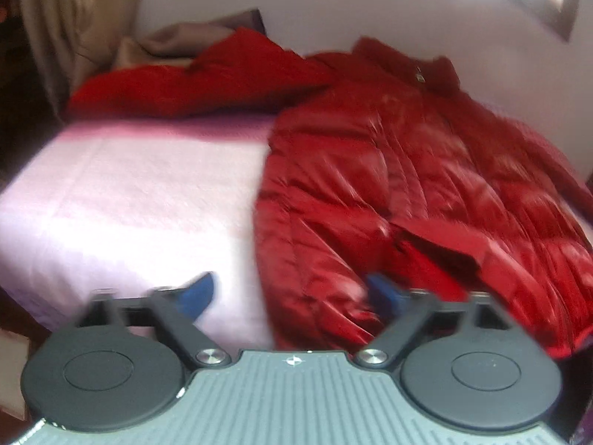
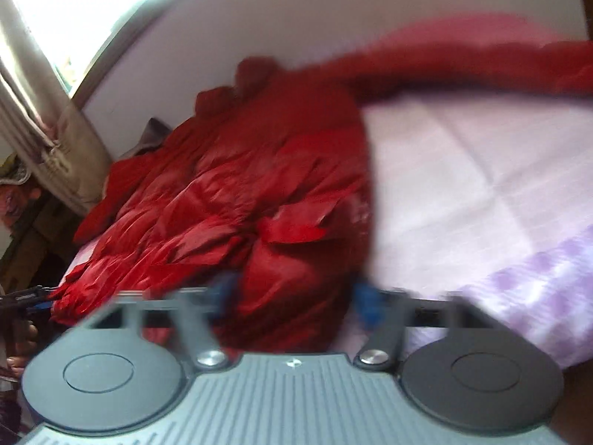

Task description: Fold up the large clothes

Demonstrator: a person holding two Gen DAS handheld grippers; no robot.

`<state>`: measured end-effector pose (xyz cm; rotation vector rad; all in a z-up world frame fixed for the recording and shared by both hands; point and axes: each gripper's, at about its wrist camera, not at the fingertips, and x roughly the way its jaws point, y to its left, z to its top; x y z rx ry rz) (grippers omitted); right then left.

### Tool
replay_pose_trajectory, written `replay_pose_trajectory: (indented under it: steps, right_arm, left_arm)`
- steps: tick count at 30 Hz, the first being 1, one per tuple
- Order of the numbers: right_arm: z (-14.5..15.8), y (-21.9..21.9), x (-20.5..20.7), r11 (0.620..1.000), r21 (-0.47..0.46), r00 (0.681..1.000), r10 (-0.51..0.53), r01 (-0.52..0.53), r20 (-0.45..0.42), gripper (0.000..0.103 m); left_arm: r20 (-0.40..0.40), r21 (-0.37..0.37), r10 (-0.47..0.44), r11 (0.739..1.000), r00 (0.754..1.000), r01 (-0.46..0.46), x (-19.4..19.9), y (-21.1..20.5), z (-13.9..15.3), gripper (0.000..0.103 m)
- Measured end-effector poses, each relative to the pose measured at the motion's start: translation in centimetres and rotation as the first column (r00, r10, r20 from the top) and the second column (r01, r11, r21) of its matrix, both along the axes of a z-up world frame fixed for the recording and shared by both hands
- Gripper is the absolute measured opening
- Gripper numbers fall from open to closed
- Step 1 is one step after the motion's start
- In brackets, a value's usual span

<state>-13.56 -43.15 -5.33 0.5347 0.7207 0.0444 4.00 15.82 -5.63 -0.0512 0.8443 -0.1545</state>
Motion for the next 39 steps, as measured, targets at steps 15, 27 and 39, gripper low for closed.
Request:
replay_pose_trajectory:
  steps: [15, 27, 39]
  right_arm:
    - [1.0, -2.4, -3.4, 0.989, 0.139, 0.999, -0.045, 0.043, 0.011, 0.015]
    - [1.4, -24.0, -4.6, 0.683, 0.409, 0.733, -0.678, 0.605, 0.047, 0.062]
    - [-1.5, -33.1, 3.7, 0.574, 0.390, 0.625, -0.781, 0.719, -0.003, 0.048]
  left_arm:
    - [0.080, 0.044, -0.069, 0.997, 0.994, 0.065, -5.6, -0.2, 2.9, 0.043]
    - [0.357, 0.092, -0.128, 0.991, 0.925, 0.102, -3.9, -8.0, 8.0, 0.102]
    - [0.351, -0.023, -0.045, 0.998, 0.935, 0.057, 1.7, -12.7, 6.2, 0.103]
